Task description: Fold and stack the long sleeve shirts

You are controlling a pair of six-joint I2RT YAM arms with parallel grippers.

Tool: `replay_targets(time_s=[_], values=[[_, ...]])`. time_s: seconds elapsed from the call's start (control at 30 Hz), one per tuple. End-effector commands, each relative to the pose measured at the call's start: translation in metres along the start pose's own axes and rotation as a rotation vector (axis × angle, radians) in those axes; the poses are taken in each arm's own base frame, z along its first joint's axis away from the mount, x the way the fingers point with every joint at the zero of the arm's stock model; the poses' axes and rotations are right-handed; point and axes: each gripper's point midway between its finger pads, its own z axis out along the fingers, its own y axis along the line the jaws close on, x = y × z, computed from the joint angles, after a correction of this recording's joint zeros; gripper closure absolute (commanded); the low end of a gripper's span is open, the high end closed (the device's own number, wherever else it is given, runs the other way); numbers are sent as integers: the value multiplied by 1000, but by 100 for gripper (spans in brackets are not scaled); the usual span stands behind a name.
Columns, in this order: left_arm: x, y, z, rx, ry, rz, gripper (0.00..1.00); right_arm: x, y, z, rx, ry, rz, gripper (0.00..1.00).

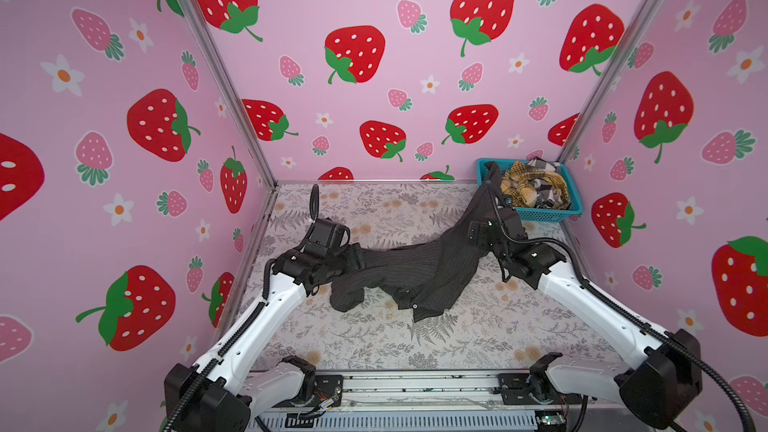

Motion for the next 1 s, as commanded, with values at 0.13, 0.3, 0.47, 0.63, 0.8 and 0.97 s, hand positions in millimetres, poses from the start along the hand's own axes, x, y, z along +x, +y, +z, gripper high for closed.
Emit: replay_targets(time_s=[0.13, 0.3, 0.47, 0.63, 0.8, 0.97], values=[[29, 11, 11, -24, 80, 26, 15, 40, -16, 26, -31, 90, 93, 0], [35, 14, 10, -33, 83, 27, 14, 65, -34, 35, -37, 170, 176, 0], [30, 17, 11, -52, 55, 26, 13, 79, -32, 41, -59, 254, 206, 0], [23, 13, 18, -58, 47, 39, 13, 113, -31, 58, -3, 419, 205, 3], [20, 13, 26, -77, 63, 55, 14, 136, -35, 67, 24, 444, 203, 0], [27, 20, 29, -81, 47, 20, 14, 118, -26, 58, -82, 314, 211, 0]])
